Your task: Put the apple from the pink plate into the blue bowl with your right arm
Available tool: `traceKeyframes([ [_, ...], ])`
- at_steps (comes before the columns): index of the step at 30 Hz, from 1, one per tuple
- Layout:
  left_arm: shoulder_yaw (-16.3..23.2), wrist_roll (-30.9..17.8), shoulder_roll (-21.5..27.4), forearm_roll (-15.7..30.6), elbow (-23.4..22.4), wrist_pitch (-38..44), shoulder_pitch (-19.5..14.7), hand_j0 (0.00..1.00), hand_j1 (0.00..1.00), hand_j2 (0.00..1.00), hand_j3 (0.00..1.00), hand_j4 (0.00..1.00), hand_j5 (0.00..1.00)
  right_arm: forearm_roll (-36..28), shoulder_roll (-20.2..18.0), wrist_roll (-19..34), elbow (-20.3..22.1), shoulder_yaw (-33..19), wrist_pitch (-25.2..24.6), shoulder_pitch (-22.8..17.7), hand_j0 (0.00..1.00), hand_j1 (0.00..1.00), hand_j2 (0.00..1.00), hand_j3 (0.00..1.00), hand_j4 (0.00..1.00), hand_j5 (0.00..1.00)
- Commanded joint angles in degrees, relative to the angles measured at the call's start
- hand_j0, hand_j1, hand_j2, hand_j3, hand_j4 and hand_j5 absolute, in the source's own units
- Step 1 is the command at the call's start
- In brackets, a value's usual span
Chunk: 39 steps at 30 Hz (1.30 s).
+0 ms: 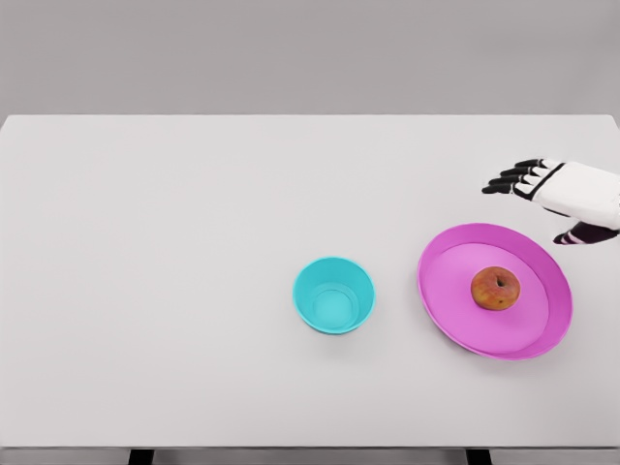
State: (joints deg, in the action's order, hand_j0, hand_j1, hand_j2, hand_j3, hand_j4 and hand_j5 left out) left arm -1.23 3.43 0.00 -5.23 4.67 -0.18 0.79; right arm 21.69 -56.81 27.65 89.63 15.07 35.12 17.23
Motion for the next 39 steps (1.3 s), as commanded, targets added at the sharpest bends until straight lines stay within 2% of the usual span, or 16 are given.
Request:
traceKeyframes([
  [1, 0.0, 0.0, 0.0, -0.04, -0.01, 0.0, 0.0, 1.0, 1.0, 1.0, 1.0, 1.0, 1.0, -0.95, -0.49, 3.81, 0.9, -0.04, -0.12, -0.18, 1.0, 1.0, 1.0, 1.0, 1.0, 1.0],
  [5, 0.0, 0.0, 0.0, 0.04, -0.01, 0.0, 0.0, 1.0, 1.0, 1.0, 1.0, 1.0, 1.0, -0.95, -0.58, 4.95, 1.07, 0.23, -0.12, -2.29, 1.0, 1.0, 1.0, 1.0, 1.0, 1.0],
  [8, 0.0, 0.0, 0.0, -0.04, -0.01, 0.0, 0.0, 1.0, 1.0, 1.0, 1.0, 1.0, 1.0, -0.95, -0.32, 5.04, 1.07, 0.58, -0.12, -2.64, 1.0, 1.0, 1.0, 1.0, 1.0, 1.0],
  [11, 0.0, 0.0, 0.0, -0.04, -0.01, 0.0, 0.0, 1.0, 1.0, 1.0, 1.0, 1.0, 1.0, -0.95, 0.12, 6.36, 2.83, 1.02, -0.12, -3.25, 1.0, 1.0, 1.0, 1.0, 1.0, 1.0],
  [17, 0.0, 0.0, 0.0, -0.04, -0.01, 0.0, 0.0, 1.0, 1.0, 1.0, 1.0, 1.0, 1.0, -0.6, 0.21, 6.45, 2.48, 2.33, -0.12, -4.75, 1.0, 1.0, 1.0, 1.0, 1.0, 1.0],
  [23, 0.0, 0.0, 0.0, 0.04, -0.01, 0.0, 0.0, 1.0, 1.0, 1.0, 1.0, 1.0, 1.0, -0.25, 0.47, 6.54, 2.48, 5.06, -0.12, -4.75, 1.0, 1.0, 1.0, 1.0, 1.0, 1.0],
  [39, 0.0, 0.0, 0.0, -0.04, -0.01, 0.0, 0.0, 1.0, 1.0, 1.0, 1.0, 1.0, 1.0, -0.25, 2.67, 6.89, 2.57, 5.76, -0.12, -4.31, 1.0, 1.0, 1.0, 1.0, 1.0, 1.0],
])
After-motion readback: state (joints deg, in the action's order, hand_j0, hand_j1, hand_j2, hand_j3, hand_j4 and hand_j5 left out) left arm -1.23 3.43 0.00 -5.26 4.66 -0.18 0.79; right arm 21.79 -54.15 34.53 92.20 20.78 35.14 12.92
